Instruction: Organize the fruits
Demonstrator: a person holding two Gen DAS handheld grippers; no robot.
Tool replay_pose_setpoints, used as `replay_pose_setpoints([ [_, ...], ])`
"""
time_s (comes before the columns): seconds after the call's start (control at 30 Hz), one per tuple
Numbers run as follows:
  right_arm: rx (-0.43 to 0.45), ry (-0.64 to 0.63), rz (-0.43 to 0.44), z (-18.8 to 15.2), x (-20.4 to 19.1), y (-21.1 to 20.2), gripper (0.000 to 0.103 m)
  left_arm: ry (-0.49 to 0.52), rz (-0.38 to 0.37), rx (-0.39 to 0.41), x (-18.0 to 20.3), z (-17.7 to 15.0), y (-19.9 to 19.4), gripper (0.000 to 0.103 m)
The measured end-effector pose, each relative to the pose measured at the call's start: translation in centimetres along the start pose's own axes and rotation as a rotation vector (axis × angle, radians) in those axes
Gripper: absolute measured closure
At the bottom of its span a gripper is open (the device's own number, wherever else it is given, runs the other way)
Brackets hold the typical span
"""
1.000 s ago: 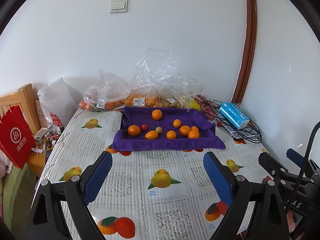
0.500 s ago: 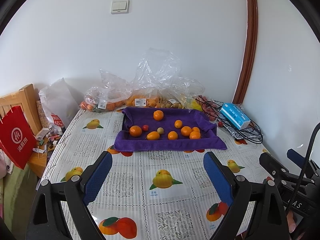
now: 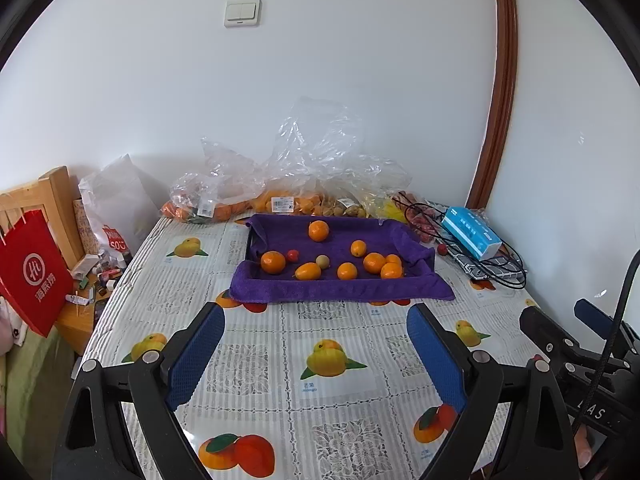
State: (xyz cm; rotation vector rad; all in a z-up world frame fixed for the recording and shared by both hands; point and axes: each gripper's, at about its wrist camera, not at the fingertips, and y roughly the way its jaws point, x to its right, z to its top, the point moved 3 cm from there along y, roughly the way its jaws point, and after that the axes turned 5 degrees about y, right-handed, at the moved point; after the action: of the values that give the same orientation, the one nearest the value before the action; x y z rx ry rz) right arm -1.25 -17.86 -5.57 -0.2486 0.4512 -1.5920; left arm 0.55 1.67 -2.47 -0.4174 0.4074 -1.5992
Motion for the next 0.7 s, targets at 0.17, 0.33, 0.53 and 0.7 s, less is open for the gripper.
replay_pose_setpoints([
  [0.17,0.002,-0.001,0.001,-0.03,-0.1,-0.09,0.001,0.0,-0.001,0.0,-0.01,0.06,0.01,0.011],
  [0.33,0.002,0.0,0.001,0.0,-0.12,-0.09,0.001,0.0,-0.001,0.002,-0.02,0.01,-0.01,0.011],
  [0.53,0.001,-0.001,0.001,0.02,-0.09,-0.09,0.001,0.0,0.002,0.001,-0.01,0.02,-0.04,0.011],
  [0.7,0.001,0.0,0.0,0.02,-0.05,-0.11,0.001,0.0,0.001,0.001,-0.03,0.05,-0.06,0.011],
])
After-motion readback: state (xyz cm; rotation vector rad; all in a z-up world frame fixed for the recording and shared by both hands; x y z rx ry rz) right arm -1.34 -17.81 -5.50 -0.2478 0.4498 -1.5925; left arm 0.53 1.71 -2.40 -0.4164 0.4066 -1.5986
